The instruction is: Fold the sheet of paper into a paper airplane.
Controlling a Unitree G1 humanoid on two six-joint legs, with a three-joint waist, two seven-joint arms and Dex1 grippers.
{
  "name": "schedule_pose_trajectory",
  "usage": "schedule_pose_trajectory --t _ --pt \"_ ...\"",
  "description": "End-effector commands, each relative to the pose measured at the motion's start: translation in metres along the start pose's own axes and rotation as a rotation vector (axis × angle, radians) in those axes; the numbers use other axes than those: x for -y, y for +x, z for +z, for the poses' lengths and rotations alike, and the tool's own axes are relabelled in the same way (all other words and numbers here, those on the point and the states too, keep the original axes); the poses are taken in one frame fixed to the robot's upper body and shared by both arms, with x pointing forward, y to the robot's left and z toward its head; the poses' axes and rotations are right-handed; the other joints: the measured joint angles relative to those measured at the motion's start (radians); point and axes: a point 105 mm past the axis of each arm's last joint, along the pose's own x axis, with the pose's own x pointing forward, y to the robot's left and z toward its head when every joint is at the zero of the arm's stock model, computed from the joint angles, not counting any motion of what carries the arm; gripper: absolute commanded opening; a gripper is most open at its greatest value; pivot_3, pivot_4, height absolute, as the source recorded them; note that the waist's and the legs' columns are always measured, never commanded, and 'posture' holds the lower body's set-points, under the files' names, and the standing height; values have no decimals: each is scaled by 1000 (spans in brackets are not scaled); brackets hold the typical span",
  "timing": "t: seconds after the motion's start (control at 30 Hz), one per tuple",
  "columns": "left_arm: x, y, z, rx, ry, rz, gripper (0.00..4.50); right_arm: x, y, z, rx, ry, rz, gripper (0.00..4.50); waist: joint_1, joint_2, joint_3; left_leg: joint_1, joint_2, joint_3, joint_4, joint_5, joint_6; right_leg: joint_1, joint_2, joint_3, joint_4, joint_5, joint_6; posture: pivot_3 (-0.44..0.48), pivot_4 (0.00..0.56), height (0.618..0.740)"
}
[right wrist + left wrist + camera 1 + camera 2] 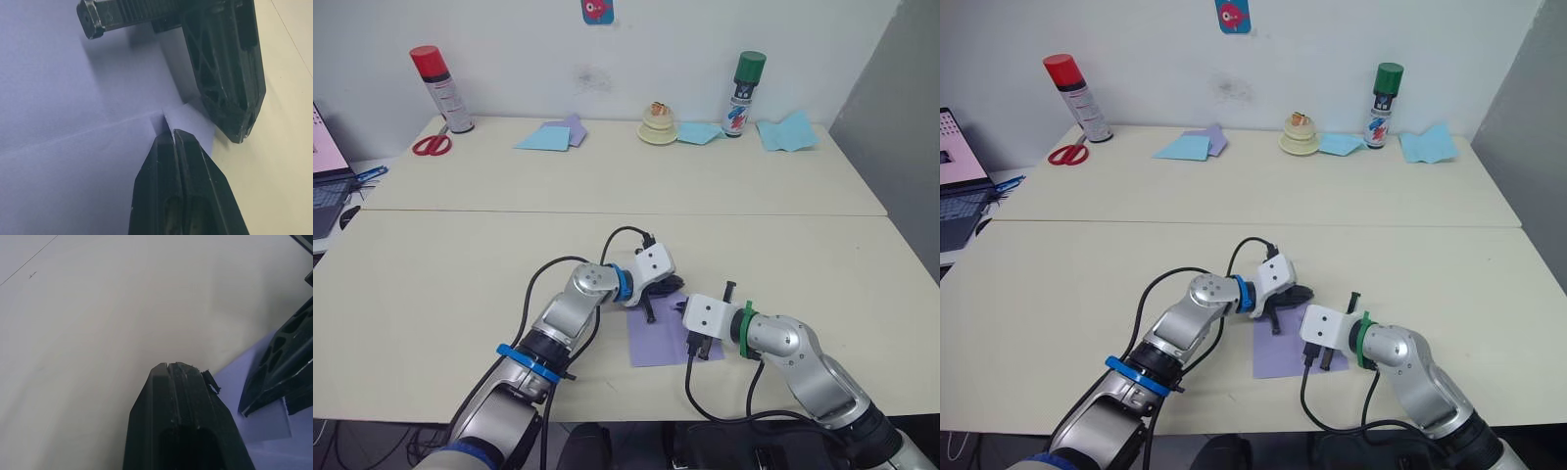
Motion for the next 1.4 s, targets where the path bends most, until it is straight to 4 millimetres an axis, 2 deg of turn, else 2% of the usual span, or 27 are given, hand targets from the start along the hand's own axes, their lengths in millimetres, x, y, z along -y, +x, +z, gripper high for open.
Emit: schedule_pose_trajectory --t 0.03,0.37,0.57,0.67,0.8,0.97,1.07,1.17,1.27,1.4 --pt "6 4 -4 -6 19 -17 0 -24 4 -22 -91 50 98 13 0 0 0 0 0 0 0 0 0 0 0 0 0 0 0 0 150 725" --pt "11 6 -34 -75 30 -25 0 -25 3 -23 -94 49 97 13 1 0 -1 0 0 0 0 0 0 0 0 0 0 0 0 0 150 725" --pt "13 8 -40 -74 8 -25 0 -27 1 -20 -76 60 104 13 2 -2 -6 0 0 0 0 0 0 1 0 0 0 0 0 0 150 725" --pt "14 9 -41 -75 6 -28 0 -22 -1 -15 -55 84 79 543 2 -2 -7 0 0 0 0 0 0 1 0 0 -1 0 0 0 150 725" --pt "15 10 -43 -76 1 -31 0 -10 -10 5 37 95 44 1833 3 -2 -7 0 0 0 0 0 0 1 0 0 -1 0 0 0 150 725" --pt "16 10 -45 -76 -5 -32 0 -3 -28 24 129 173 58 1833 3 -2 -6 0 0 -1 0 0 0 1 0 -1 -1 0 0 0 150 725" --pt "16 9 -47 -78 -7 -33 0 15 -42 38 196 271 0 1833 3 -2 -6 0 0 0 0 0 0 1 -1 0 -1 0 1 0 150 725" --pt "17 10 -47 -78 -7 -33 0 28 -45 41 215 328 -55 1218 2 -2 -6 0 0 -1 0 0 0 1 -1 0 -1 0 1 0 150 725" --pt "17 10 -47 -79 -3 -36 0 35 -35 32 171 371 -92 142 3 -2 -6 0 0 -1 0 0 0 1 -1 -1 -1 0 1 0 150 725" --pt "17 11 -46 -78 1 -39 0 35 -18 15 84 385 -98 25 2 -2 -6 -1 0 0 0 0 0 0 -1 0 -1 0 1 0 150 725"
